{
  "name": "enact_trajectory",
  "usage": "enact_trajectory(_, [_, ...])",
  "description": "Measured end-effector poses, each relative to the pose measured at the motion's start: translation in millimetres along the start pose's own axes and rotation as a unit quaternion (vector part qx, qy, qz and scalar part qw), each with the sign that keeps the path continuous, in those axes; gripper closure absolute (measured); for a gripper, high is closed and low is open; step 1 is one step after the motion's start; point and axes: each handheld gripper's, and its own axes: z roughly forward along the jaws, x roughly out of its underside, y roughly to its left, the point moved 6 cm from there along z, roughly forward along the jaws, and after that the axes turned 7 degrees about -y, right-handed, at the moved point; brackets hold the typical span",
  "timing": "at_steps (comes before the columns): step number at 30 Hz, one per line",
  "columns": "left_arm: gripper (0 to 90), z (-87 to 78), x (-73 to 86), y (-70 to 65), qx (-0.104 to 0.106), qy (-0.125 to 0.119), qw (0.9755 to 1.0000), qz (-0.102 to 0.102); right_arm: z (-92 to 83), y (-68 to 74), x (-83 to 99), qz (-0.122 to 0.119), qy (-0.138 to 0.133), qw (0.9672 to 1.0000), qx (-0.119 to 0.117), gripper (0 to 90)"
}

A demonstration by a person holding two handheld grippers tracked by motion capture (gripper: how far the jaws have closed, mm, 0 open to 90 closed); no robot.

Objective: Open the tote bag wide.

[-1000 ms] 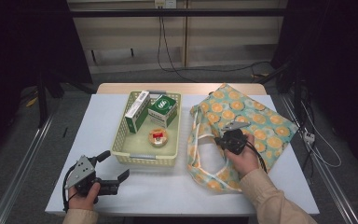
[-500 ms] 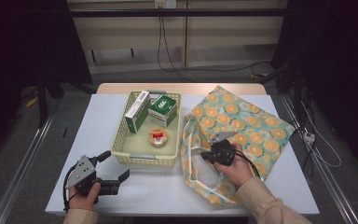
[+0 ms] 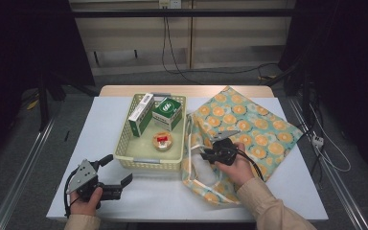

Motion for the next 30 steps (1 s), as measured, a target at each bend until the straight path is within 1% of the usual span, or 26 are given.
enact_trajectory(2, [2.8,0.9,-1.0,-1.4,-0.001,-0.004,1.0000,-0.002,-7.8,5.5,-4.5,-0.011,-0.012,0.9999,-0.002,62.5])
enact_trajectory(3, [2.8,0.7,-1.3,-1.5,0.000,-0.003,1.0000,0.002,-11.9,8.0,-6.5,-0.016,-0.014,0.9998,-0.001,59.0])
enact_trajectory(4, [2.8,0.9,-1.6,-1.9,0.000,-0.003,1.0000,0.002,-15.9,10.9,-8.5,-0.014,-0.017,0.9998,-0.003,56.8])
enact_trajectory(5, [2.8,1.2,-1.5,-2.3,0.000,-0.002,1.0000,0.001,-19.6,14.3,-10.2,-0.014,-0.019,0.9997,-0.007,56.1])
enact_trajectory(6, [2.8,2.0,-1.6,-3.4,0.000,-0.006,1.0000,-0.004,-23.0,18.5,-11.7,-0.019,-0.020,0.9995,-0.012,55.1])
enact_trajectory(7, [2.8,1.5,-1.1,-2.6,0.001,0.000,1.0000,0.003,-26.4,23.6,-12.7,-0.024,-0.022,0.9993,-0.016,53.5])
enact_trajectory(10, [2.8,1.8,-1.1,-3.7,0.001,-0.001,1.0000,0.003,-32.9,42.7,-12.7,-0.033,-0.020,0.9985,-0.040,50.0])
enact_trajectory(12, [2.8,1.7,-1.4,-3.9,0.001,-0.002,1.0000,0.002,-35.1,56.6,-11.6,-0.041,-0.021,0.9974,-0.056,48.2])
enact_trajectory(13, [2.8,2.1,-1.8,-4.6,0.000,-0.006,1.0000,-0.003,-35.8,63.5,-10.6,-0.042,-0.020,0.9967,-0.066,46.7])
enact_trajectory(14, [2.8,2.0,-1.8,-4.6,0.000,-0.006,1.0000,-0.003,-36.4,70.0,-9.9,-0.044,-0.020,0.9960,-0.075,45.3])
enact_trajectory(15, [2.8,1.3,-1.3,-3.8,0.001,-0.002,1.0000,0.002,-36.9,76.1,-9.1,-0.046,-0.020,0.9951,-0.085,44.1])
enact_trajectory(17, [2.8,1.0,-1.1,-3.5,0.000,-0.001,1.0000,0.002,-37.2,87.5,-7.5,-0.049,-0.021,0.9929,-0.106,42.2])
enact_trajectory(18, [2.8,0.9,-1.0,-3.6,0.000,-0.001,1.0000,0.001,-36.9,92.3,-6.4,-0.052,-0.020,0.9921,-0.113,42.1])
enact_trajectory(19, [2.8,1.0,-1.0,-3.4,0.000,-0.001,1.0000,0.001,-35.8,96.8,-4.7,-0.061,-0.017,0.9912,-0.116,42.1])
enact_trajectory(21, [2.8,1.1,-1.0,-3.3,0.000,-0.001,1.0000,0.001,-32.2,104.6,0.2,-0.075,-0.007,0.9898,-0.121,43.0])
enact_trajectory(22, [2.8,1.2,-1.0,-3.4,0.000,-0.001,1.0000,0.001,-29.5,107.8,3.1,-0.077,-0.001,0.9894,-0.123,43.9])
enact_trajectory(23, [2.8,1.3,-1.0,-3.4,0.002,-0.001,1.0000,0.003,-26.8,109.6,6.2,-0.080,0.006,0.9887,-0.127,44.9])
enact_trajectory(24, [2.8,1.4,-1.0,-3.6,0.001,-0.001,1.0000,0.002,-23.7,110.6,9.1,-0.080,0.012,0.9888,-0.125,47.5])
enact_trajectory(25, [2.8,1.4,-1.0,-3.7,0.001,-0.001,1.0000,0.002,-20.9,111.2,12.2,-0.084,0.019,0.9881,-0.127,50.3])
enact_trajectory(26, [2.8,1.3,-0.9,-3.5,0.001,-0.001,1.0000,0.003,-18.2,111.1,14.9,-0.084,0.026,0.9882,-0.126,51.6])
enact_trajectory(29, [2.8,1.3,-0.3,-3.1,0.001,-0.001,1.0000,-0.002,-12.6,106.1,20.0,-0.089,0.035,0.9886,-0.117,63.9])
enact_trajectory(30, [2.8,1.2,-0.1,-2.8,0.001,0.000,1.0000,-0.001,-11.8,104.1,20.8,-0.086,0.037,0.9888,-0.116,67.6])
